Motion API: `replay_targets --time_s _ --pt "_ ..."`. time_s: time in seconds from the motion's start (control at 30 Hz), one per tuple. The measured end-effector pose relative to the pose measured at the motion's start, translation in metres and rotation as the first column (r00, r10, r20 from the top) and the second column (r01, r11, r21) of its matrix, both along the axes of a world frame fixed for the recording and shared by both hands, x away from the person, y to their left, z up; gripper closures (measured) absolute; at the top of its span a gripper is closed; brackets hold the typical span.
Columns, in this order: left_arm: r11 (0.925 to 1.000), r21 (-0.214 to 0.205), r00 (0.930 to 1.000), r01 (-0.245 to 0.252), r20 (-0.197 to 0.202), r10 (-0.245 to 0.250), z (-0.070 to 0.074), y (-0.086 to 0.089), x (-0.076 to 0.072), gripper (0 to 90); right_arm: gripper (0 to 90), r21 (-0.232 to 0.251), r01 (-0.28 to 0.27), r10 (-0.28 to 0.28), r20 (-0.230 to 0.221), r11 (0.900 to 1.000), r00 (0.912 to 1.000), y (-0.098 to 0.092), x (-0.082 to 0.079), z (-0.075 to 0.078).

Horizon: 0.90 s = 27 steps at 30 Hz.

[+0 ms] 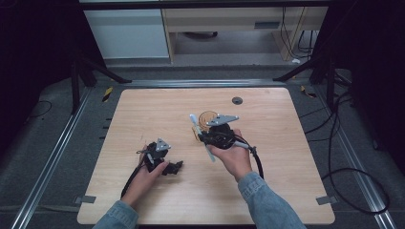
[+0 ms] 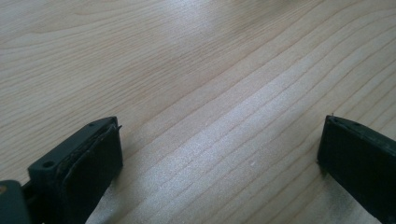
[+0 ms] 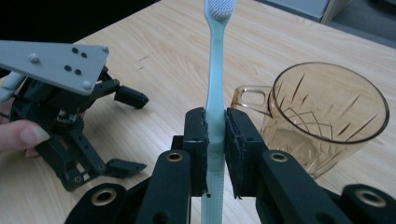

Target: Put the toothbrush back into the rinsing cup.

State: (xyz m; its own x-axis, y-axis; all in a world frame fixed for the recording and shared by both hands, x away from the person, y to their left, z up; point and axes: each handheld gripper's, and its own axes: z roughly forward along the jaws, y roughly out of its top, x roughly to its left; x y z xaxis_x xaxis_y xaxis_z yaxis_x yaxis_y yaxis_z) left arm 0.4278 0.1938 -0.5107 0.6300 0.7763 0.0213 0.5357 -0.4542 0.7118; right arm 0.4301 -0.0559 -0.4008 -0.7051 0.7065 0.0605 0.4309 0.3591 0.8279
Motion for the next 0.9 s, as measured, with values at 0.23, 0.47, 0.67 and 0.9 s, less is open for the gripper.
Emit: replay_targets --time_s 0.23,0.47,0.67,0.9 --pt "1.0000 0.000 1.0000 0.001 0.000 -0.001 0.000 0.000 0.000 0.0 79.1 0.032 0.023 -0.025 0.059 0.9992 0.9979 0.011 0.000 -0.001" --pt "1.0000 -0.002 1.0000 -0.001 0.001 0.001 0.000 0.000 0.000 0.0 79.2 0.069 0.021 -0.029 0.116 0.9974 0.9928 0.024 0.000 0.003" --pt "1.0000 -0.002 1.0000 -0.001 0.001 0.002 0.000 0.000 0.000 0.0 79.2 0.090 0.031 -0.044 0.147 0.9955 0.9881 0.027 0.002 0.005" --pt "1.0000 -0.002 1.0000 -0.002 0.001 0.002 0.000 0.000 0.000 0.0 79.2 0.116 0.034 -0.055 0.185 0.9927 0.9811 0.030 0.008 0.014"
